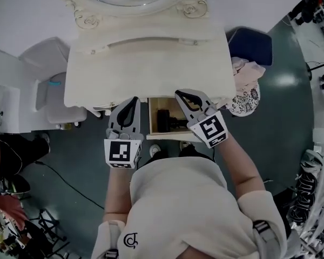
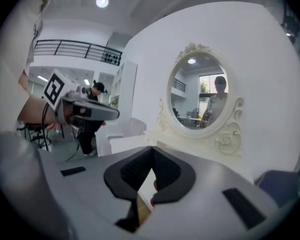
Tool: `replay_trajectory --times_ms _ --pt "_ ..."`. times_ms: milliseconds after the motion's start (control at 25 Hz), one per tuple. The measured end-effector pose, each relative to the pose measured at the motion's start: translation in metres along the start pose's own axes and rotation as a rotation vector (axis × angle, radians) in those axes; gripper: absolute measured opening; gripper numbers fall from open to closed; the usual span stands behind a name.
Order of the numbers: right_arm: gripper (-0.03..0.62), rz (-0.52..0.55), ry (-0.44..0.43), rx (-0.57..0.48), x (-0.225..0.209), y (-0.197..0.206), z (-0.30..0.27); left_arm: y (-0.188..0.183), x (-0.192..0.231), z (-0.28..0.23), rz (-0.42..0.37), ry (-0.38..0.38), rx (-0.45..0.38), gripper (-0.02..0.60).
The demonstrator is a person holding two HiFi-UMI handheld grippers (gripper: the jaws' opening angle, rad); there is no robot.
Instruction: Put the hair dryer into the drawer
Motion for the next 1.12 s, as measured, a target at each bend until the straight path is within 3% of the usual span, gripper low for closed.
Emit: replay_trajectory --times_ms 280,560,760,1120 --pt "0.006 -0.079 0.197 -0.220 -0.009 -0.041 0.051 -0.029 0.004 -0.008 -0.020 0.073 -0.079 0.012" --pt "0.006 -0.027 0.328 -0.297 -0.008 -0.056 0.078 -0.044 -0.001 -0.015 -0.046 0.117 -0.128 0.012" --pt "0.006 -0.020 0.366 -0.323 -0.006 -0.061 0.086 -0.051 -0.006 -0.014 -0.052 0.135 -0.153 0.012" --pt "0.006 -0.015 0.356 -0.301 -0.006 -0.060 0.079 -0.057 -0.007 -0.013 -0.046 0.118 -0.161 0.012"
Point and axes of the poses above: the fingertips, and each gripper's own axes: z backward along the fingers, x to its left, y out of its underside, the point moved 9 cm from there along z, backward along the fingers, and after that the axes turned 11 degrees about -y, right-handed, at the moved point
